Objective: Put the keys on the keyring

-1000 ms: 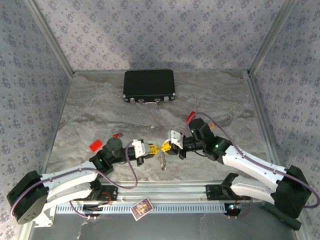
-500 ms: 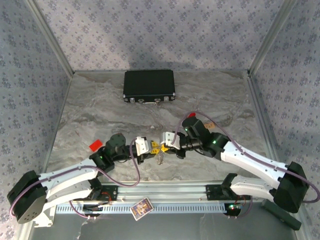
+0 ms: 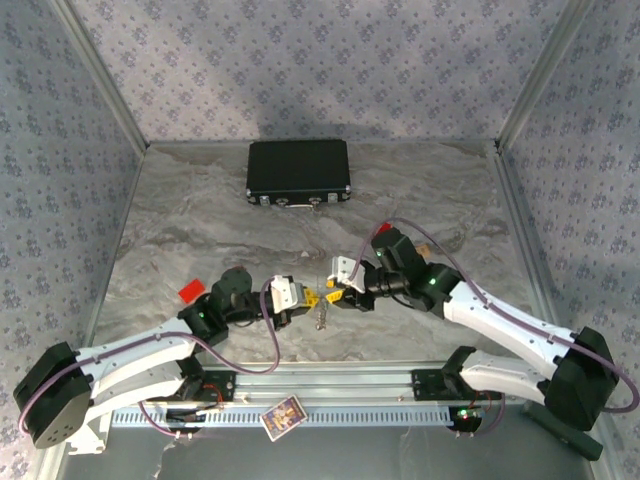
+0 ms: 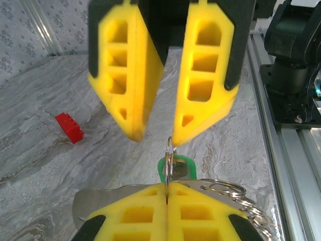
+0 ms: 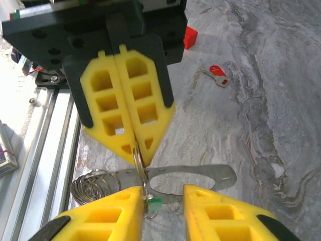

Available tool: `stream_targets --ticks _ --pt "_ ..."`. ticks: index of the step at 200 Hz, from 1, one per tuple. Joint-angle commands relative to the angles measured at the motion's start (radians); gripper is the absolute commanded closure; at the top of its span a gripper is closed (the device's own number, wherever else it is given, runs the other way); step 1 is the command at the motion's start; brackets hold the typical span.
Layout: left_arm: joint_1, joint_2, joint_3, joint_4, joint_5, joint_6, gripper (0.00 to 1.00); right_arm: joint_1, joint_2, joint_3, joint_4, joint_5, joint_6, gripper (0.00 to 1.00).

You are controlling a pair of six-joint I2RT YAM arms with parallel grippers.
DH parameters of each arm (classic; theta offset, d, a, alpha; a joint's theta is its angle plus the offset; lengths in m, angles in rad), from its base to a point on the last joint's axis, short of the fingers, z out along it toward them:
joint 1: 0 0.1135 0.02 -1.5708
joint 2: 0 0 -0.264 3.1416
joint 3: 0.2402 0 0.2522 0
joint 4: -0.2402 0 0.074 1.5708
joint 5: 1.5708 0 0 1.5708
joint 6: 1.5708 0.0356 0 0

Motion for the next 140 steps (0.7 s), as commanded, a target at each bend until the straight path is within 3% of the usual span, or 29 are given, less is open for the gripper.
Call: stream_targets --ticks 1,47,102,112,127,140 --pt "-0.002 0.011 -0.009 0.110 0.029 -0.018 1.00 -0.001 -0.013 -0.025 0.078 -0.078 0.064 0.72" --pt "-0.002 0.032 -0.009 0.140 0.043 -0.022 1.00 -0.001 0.012 -0.030 0.099 -0.094 0.066 0.75" --pt "-0.002 0.043 -0.008 0.154 0.045 -0.023 1.00 0.000 0.045 -0.008 0.094 -0.101 0.061 0.99" --pt "-0.002 0.042 -0.005 0.146 0.042 -0.024 0.96 0.000 0.048 0.002 0.083 -0.099 0.054 1.00" --pt "-0.002 0.040 0.008 0.106 0.028 -0.019 0.80 0.003 0.050 0.019 0.053 -0.089 0.038 1.00" --pt "-0.002 0.037 0.027 0.051 0.018 -0.005 0.78 0.011 0.054 0.044 0.006 -0.065 0.009 1.00"
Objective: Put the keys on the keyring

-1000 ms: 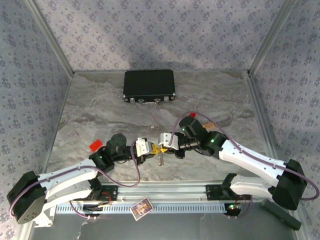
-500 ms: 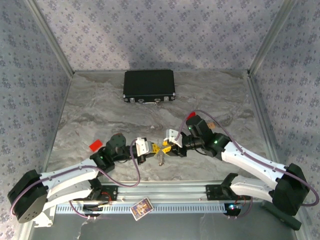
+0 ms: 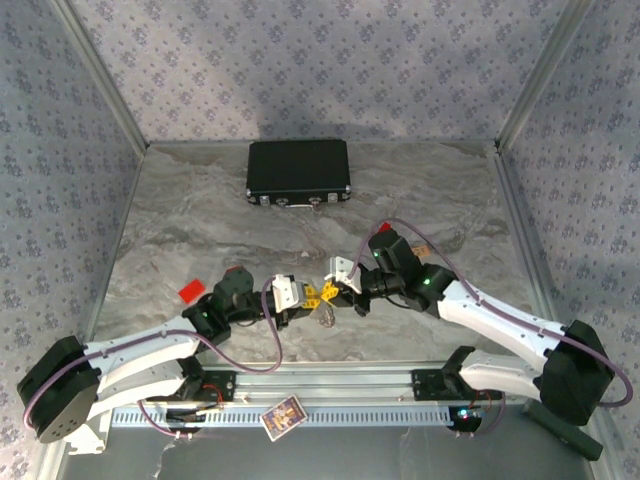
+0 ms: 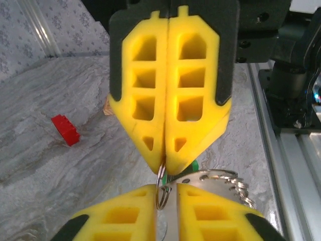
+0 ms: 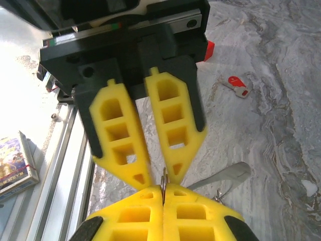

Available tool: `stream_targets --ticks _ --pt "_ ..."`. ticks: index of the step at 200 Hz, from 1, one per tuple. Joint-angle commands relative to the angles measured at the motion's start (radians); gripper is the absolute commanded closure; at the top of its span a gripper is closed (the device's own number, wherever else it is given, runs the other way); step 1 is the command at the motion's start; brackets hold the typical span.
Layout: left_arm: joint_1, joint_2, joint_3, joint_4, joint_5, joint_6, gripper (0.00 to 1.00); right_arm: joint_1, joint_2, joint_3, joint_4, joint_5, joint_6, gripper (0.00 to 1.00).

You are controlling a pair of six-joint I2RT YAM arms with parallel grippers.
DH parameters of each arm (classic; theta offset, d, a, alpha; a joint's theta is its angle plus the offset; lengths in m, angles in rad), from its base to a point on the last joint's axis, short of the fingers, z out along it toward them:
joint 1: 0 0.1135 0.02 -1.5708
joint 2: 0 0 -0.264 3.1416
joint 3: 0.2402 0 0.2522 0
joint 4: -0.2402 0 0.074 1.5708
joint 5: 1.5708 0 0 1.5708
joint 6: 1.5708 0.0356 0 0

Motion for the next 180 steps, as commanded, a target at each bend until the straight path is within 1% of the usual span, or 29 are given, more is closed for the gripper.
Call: stream_targets --ticks 1,14,36,72,95,104,108,130,150,180 --pt "-0.003 -0.009 0.039 -0.024 0.004 0.017 0.78 0.012 0.011 0.060 -0.075 0.020 -0.044 1.00" --pt "-0.002 -0.010 0.062 -0.086 -0.002 0.037 0.78 0.023 0.020 0.091 -0.134 0.044 -0.075 1.00" --pt "-0.003 -0.009 0.089 -0.156 -0.002 0.064 0.83 0.040 0.038 0.137 -0.210 0.080 -0.116 1.00" --pt "-0.002 -0.017 0.097 -0.182 -0.003 0.080 0.91 0.069 0.060 0.181 -0.270 0.109 -0.146 1.00" --pt "-0.002 -0.029 0.094 -0.180 0.000 0.080 0.99 0.075 0.066 0.190 -0.285 0.100 -0.147 1.00" --pt "-0.002 -0.036 0.089 -0.173 0.000 0.079 1.00 0.068 0.057 0.179 -0.269 0.085 -0.134 0.87" --pt "-0.003 -0.038 0.086 -0.170 0.001 0.077 1.00 0.064 0.051 0.171 -0.257 0.077 -0.123 0.82" --pt "-0.002 -0.050 0.060 -0.129 0.002 0.058 1.00 0.028 0.005 0.111 -0.185 0.038 -0.067 0.68" --pt "-0.002 -0.050 0.039 -0.085 0.000 0.043 1.00 0.020 -0.016 0.077 -0.161 0.029 -0.034 0.65" --pt "-0.003 -0.041 0.034 -0.067 0.003 0.040 1.00 0.019 -0.015 0.057 -0.149 0.083 -0.005 0.67"
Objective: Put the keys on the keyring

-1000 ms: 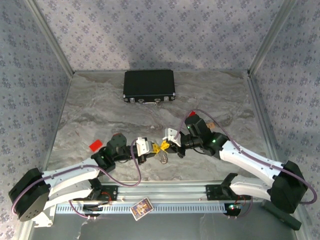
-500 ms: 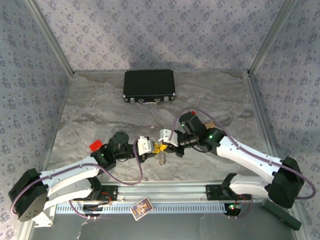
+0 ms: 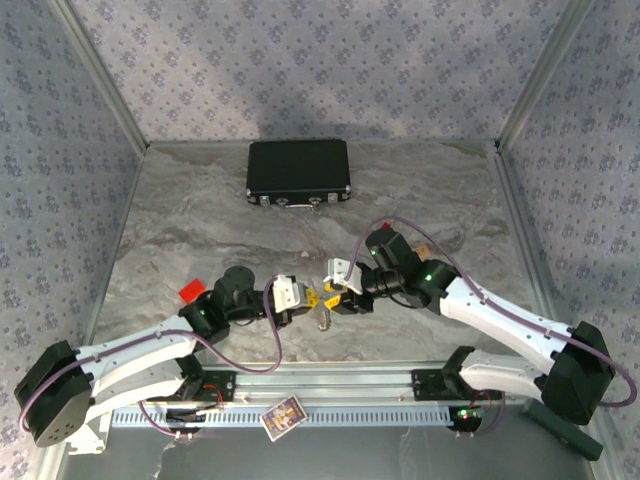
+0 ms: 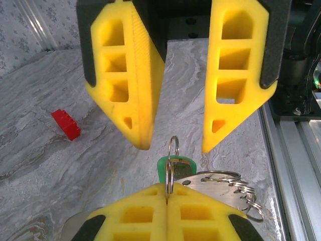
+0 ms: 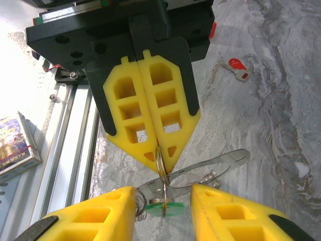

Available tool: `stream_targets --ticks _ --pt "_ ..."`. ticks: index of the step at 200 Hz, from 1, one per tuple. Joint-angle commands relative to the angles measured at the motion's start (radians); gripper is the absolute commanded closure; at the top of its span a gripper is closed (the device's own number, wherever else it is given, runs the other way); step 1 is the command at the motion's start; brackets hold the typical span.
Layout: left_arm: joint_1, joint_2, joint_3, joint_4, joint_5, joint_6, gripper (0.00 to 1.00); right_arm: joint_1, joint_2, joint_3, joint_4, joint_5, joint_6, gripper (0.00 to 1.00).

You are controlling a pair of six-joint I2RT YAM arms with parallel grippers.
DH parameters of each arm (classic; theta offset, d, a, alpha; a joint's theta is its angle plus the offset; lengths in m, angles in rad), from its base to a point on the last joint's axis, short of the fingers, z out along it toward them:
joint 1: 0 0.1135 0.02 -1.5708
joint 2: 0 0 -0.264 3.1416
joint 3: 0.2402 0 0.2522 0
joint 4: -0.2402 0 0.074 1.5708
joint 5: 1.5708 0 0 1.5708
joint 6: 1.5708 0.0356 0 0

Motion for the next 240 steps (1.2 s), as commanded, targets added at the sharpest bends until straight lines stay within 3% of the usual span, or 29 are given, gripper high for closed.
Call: stream_targets --ticks 1,79,115,149,209,240 --pt "-0.003 -0.007 -0.006 0.067 0.009 -0.014 1.00 -0.004 -0.009 -0.018 0.025 0.016 0.051 0.67" --pt "-0.001 -0.004 -0.005 0.063 0.012 -0.012 1.00 -0.004 -0.009 -0.013 0.015 0.036 0.055 0.94" --pt "-0.002 -0.004 -0.002 0.066 0.017 -0.013 1.00 -0.005 0.017 -0.016 0.003 0.054 0.057 0.97" --pt "-0.002 0.004 -0.001 0.079 0.028 -0.014 1.00 -0.002 0.065 -0.005 0.005 0.042 0.064 0.95" --pt "-0.003 0.007 -0.006 0.074 0.030 -0.016 1.00 -0.002 -0.016 -0.060 0.085 0.004 0.070 0.71" --pt "-0.003 0.010 -0.004 0.085 0.031 -0.016 1.00 0.004 -0.020 -0.068 0.117 0.001 0.070 0.71"
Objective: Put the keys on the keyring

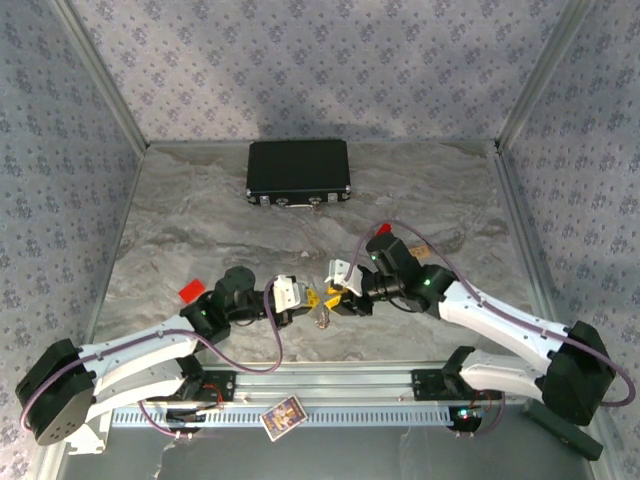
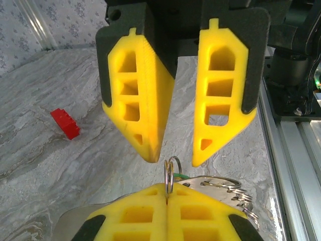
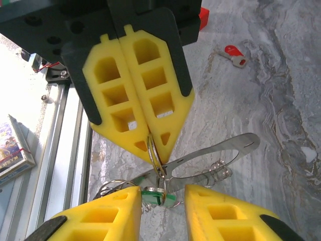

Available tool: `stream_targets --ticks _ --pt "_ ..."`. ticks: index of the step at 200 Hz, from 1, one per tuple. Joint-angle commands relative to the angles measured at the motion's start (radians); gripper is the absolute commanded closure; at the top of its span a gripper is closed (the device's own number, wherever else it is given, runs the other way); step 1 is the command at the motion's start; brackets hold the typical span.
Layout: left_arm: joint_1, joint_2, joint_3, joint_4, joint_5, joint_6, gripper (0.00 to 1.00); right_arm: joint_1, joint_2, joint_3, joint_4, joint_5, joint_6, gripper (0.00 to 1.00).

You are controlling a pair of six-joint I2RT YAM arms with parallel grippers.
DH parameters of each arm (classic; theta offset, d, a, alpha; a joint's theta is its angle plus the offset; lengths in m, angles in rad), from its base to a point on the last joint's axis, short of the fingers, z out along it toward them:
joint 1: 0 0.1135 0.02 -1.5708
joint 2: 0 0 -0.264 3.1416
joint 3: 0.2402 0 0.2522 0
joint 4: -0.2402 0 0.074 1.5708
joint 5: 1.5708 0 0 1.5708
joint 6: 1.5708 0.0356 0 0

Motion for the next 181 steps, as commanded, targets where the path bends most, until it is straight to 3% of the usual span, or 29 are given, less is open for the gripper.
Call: stream_targets --ticks 1,39,84,94,118,181 --pt "-0.002 -0.004 0.003 0.057 0.031 -0.010 1.00 0.005 -0.007 -0.006 0.044 -0.024 0.005 0.71" --pt "-0.002 0.002 0.005 0.062 0.035 -0.009 1.00 0.014 0.040 0.005 0.079 -0.036 0.015 0.77" --pt "-0.002 0.007 0.010 0.053 0.030 -0.010 1.00 0.020 0.056 0.014 0.078 -0.032 0.013 0.97" --pt "-0.002 0.006 0.016 0.030 0.021 -0.009 0.94 0.019 0.054 0.025 0.055 -0.027 0.003 1.00" --pt "-0.002 -0.014 0.036 -0.041 0.005 0.003 0.82 0.023 0.054 0.066 -0.034 -0.001 -0.040 1.00" --pt "-0.002 -0.040 0.068 -0.136 0.009 0.037 0.82 0.061 0.106 0.180 -0.230 0.104 -0.135 1.00"
